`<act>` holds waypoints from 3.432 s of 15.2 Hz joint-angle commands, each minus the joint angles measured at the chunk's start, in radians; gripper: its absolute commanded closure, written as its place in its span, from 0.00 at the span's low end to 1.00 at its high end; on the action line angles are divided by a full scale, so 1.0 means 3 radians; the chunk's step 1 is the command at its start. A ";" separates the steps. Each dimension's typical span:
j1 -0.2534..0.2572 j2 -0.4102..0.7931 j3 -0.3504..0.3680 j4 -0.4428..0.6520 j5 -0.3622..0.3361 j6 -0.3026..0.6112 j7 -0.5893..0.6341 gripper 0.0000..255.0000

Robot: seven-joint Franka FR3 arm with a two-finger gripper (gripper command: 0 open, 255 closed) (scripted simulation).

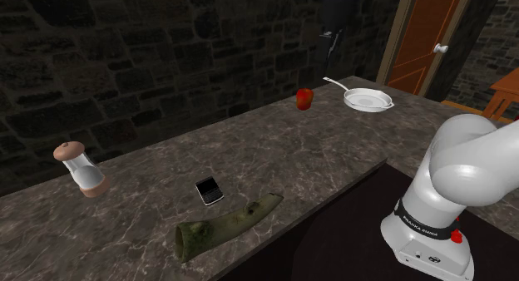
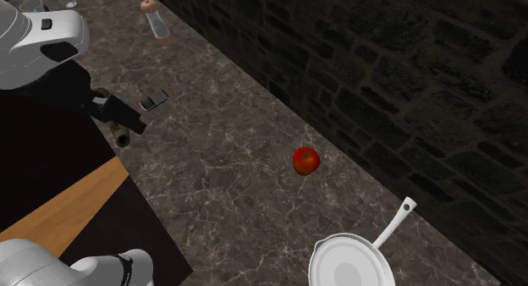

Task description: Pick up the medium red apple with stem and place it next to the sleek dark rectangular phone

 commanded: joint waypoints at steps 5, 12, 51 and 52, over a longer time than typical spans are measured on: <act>-0.0100 0.0255 -0.0213 -0.0033 -0.0109 0.0297 -0.0159 0.00; -0.0254 0.0820 -0.0575 0.0060 -0.0230 0.0791 -0.0432 0.00; -0.0773 0.3542 -0.1378 0.1557 0.0570 0.1917 -0.1637 0.00; -0.0773 0.3542 -0.1378 0.1557 0.0570 0.1917 -0.1637 1.00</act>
